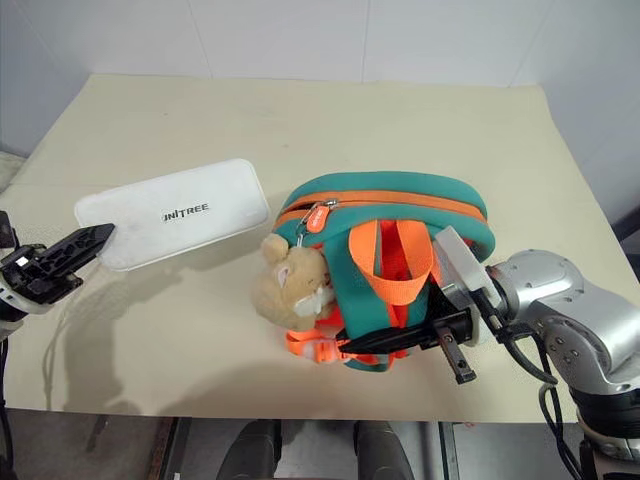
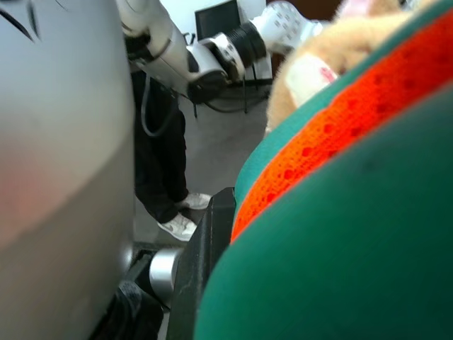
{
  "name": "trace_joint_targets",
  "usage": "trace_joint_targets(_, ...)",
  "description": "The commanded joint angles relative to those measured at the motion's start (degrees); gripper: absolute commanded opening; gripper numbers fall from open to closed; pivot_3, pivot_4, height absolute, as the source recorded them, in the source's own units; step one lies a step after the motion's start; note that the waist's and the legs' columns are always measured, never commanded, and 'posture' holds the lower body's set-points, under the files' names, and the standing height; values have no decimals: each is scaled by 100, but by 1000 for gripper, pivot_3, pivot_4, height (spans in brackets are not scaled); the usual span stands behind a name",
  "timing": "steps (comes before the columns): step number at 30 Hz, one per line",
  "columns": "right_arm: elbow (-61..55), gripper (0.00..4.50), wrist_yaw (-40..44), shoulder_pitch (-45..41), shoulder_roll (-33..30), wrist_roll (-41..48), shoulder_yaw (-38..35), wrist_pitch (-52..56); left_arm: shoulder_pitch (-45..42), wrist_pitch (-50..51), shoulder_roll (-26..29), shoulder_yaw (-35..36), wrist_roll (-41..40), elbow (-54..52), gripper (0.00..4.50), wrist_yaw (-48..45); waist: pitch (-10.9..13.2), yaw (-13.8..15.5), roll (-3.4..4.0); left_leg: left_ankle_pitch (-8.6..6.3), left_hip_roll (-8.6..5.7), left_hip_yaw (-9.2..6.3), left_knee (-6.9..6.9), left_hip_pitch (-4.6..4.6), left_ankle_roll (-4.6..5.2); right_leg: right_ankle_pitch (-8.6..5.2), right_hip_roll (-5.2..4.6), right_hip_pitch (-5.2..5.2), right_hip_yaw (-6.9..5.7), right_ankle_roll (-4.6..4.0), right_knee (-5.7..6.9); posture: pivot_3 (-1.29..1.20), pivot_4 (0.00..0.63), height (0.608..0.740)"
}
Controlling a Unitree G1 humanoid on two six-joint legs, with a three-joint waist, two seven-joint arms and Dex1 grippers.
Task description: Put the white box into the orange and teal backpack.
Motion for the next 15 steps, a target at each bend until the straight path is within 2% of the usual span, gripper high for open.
trace_joint_targets(1, 314, 0, 120, 81, 98, -179, 38, -173, 177, -503, 46, 494, -64, -574, 1247, -478, -1, -15, -2, 0, 0, 0, 2, 0, 0, 0, 0, 0, 0, 0, 0, 0, 150, 740)
trace_joint_targets(3, 495, 0, 218, 146, 104, -282, 95, -221, 280, -686, -8, 655, -84, -756, 1247, -501, -1, -16, -2, 0, 0, 2, 2, 0, 0, 0, -1, 3, 1, 0, -2, 0, 150, 740)
trace_joint_targets(15, 1107, 0, 541, 83, 272, -692, 368, -411, 690, -795, 547, 1089, -133, -1354, 1247, -1211, 0, -13, -2, -1, 0, 3, 15, 5, 2, 1, 0, 9, 1, 1, 3, 0, 150, 740)
